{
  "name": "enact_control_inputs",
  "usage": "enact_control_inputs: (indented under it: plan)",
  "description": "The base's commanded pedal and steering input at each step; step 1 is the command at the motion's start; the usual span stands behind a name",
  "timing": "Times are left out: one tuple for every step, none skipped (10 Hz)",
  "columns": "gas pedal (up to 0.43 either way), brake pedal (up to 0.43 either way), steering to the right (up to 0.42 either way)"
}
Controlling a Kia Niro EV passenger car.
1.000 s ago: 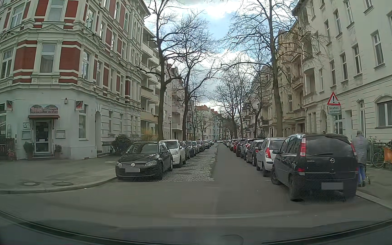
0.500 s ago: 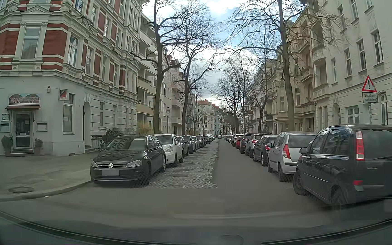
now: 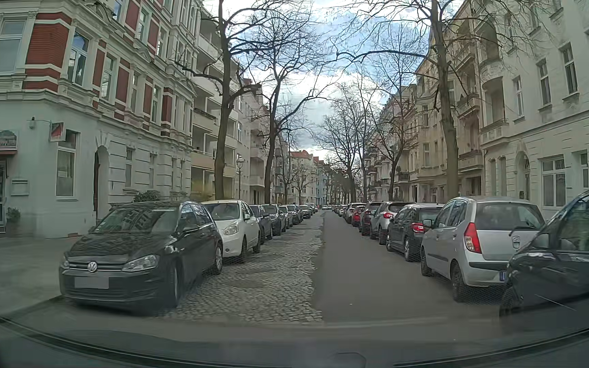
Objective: Follow the waypoints while adhering to traffic rules and regulations
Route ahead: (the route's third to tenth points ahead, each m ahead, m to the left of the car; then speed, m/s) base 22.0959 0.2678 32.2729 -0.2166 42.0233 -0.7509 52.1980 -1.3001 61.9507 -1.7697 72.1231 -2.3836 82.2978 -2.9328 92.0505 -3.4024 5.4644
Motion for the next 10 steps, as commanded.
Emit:
enact_control_inputs:
  plan:
    - [0.079,0.03,0.047]
    - [0.079,0.03,0.026]
    - [0.079,0.03,0.016]
    - [0.079,0.03,0.014]
    - [0.079,0.03,0.014]
    - [0.079,0.03,0.011]
    - [0.059,0.03,0.004]
    - [0.047,0.03,0.001]
    - [0.028,0.03,0.003]
    - [0.02,0.03,0.002]
